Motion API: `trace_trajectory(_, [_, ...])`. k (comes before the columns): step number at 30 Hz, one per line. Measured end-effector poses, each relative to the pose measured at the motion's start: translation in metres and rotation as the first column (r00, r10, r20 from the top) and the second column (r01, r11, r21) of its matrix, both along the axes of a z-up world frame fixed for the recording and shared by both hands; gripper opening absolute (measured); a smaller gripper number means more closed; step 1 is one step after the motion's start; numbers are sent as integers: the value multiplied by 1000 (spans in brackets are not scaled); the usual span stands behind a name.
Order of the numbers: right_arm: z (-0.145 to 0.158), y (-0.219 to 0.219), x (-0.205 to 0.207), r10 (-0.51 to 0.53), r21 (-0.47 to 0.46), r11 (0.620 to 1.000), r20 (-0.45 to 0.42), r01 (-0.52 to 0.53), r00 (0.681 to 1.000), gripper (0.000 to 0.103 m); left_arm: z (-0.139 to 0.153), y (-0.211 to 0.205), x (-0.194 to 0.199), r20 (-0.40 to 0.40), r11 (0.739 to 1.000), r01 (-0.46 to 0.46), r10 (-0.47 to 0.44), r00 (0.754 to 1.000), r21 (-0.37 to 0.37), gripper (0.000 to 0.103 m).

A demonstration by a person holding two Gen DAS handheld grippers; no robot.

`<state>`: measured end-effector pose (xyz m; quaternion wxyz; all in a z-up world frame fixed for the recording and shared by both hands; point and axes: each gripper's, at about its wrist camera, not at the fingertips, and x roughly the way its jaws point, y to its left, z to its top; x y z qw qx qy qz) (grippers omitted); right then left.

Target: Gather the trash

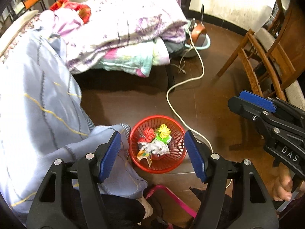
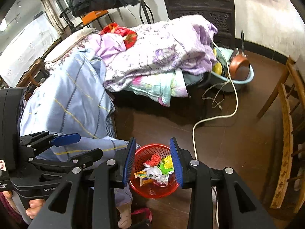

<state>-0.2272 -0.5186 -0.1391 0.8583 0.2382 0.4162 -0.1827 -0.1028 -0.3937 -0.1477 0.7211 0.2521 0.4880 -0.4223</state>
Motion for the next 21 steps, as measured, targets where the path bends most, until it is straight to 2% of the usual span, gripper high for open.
trace_trajectory(7, [39, 23, -10, 11, -41, 999, 7, -10, 1000, 38, 36, 28, -9, 55, 997, -37, 41, 998, -67, 67])
trace_trajectory(9, [46, 30, -13, 6, -56, 998, -7, -6, 1000, 43, 45, 38, -12, 70, 995, -52, 58, 996, -84, 67])
trace_trajectory(11, [51, 36, -14, -2, -66, 998, -25, 1, 1000, 53, 50, 45, -15, 81, 994, -59, 67, 994, -94, 67])
trace_trajectory(13, [55, 42, -16, -6, -72, 997, -46, 2, 999, 57, 54, 53, -19, 87, 993, -66, 75, 993, -101, 67])
trace_trajectory(18, [60, 58, -25, -31, -100, 995, -101, 21, 994, 69, 56, 65, -27, 82, 989, -87, 97, 992, -119, 67])
trace_trajectory(20, [60, 63, -28, -41, -110, 994, -118, 28, 992, 80, 56, 68, -30, 84, 988, -90, 101, 991, -123, 68])
trace_trajectory(21, [60, 66, -29, -45, -122, 992, -129, 29, 991, 80, 56, 69, -32, 94, 988, -93, 105, 990, -127, 70])
